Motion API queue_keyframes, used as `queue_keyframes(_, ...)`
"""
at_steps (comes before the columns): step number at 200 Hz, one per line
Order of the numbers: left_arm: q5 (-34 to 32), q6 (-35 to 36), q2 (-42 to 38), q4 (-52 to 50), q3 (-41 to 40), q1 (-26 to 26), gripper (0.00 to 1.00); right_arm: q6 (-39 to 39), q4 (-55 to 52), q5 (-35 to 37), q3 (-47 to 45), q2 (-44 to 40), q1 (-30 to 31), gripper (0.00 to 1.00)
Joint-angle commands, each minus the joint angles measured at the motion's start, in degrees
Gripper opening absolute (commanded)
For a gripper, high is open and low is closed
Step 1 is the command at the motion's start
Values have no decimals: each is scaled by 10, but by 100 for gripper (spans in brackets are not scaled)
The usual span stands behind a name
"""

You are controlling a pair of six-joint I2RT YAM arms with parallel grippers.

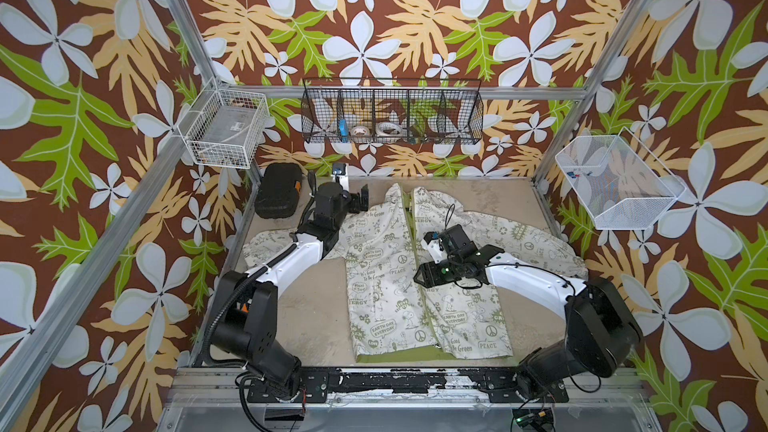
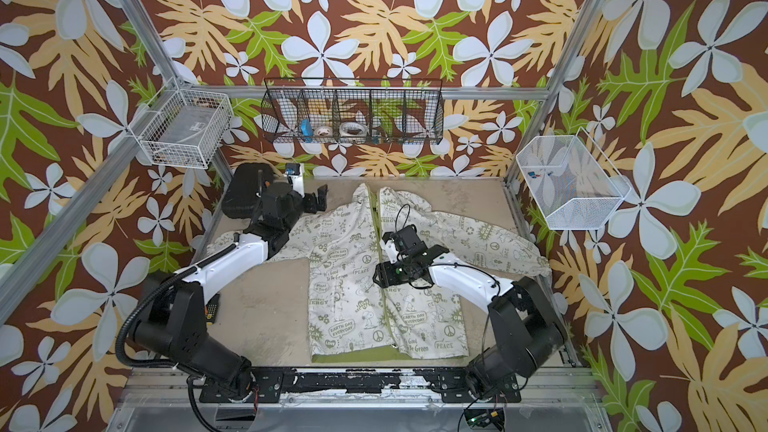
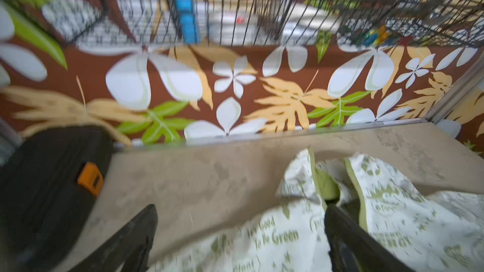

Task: Unzip the jacket
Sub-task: Smooth out the jacket at the center of the board.

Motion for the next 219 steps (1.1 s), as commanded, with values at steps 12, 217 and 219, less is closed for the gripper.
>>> queue_keyframes(12,-15,-151,-79,-42,-94,-3,93,-31,4,17,55,65,-4,59)
queue_keyframes(217,44,-192,-166,-210,-212,-64,89,-7,-11,-29,43,130,27,36)
queue_keyframes(219,44,-192,-167,-209,-212,-64,88,-7,-12,-29,43,129,28,35)
